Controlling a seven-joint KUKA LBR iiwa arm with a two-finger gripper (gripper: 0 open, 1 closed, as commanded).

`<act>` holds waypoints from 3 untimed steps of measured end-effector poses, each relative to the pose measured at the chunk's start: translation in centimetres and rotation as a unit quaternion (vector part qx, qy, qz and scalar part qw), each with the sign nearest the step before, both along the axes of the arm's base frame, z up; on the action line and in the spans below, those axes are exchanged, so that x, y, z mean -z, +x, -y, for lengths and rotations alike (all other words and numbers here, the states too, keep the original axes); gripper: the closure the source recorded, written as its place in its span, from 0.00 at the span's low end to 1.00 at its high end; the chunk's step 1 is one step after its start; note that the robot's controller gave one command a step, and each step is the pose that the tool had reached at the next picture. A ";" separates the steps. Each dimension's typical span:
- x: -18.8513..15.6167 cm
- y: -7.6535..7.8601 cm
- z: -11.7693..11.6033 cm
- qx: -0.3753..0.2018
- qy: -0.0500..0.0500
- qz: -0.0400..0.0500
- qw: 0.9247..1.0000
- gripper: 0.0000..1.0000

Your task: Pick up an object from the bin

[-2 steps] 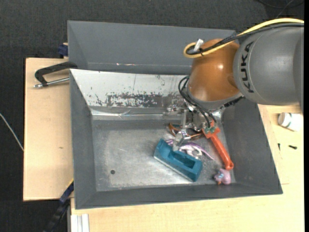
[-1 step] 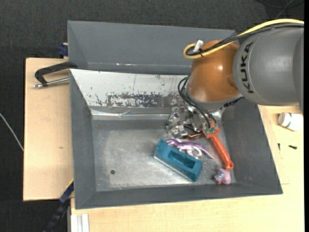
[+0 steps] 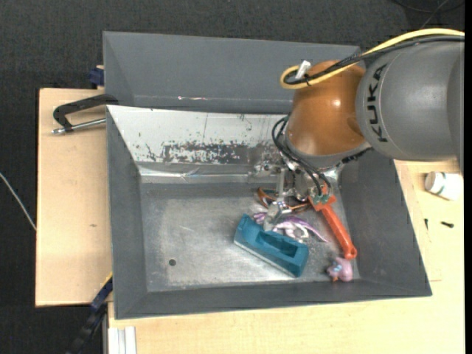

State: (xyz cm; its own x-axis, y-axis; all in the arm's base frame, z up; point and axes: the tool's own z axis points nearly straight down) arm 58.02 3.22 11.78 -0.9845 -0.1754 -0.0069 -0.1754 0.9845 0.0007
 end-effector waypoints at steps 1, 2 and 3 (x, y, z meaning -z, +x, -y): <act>0.0 0.0 0.0 0.000 0.000 -0.001 1.000 1.00; 0.0 0.0 0.0 0.000 0.000 0.000 1.000 0.00; 0.0 0.0 0.0 0.000 0.000 -0.001 1.000 1.00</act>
Offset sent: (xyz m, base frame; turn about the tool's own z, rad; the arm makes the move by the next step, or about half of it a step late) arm 0.0000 0.0000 0.0000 0.0000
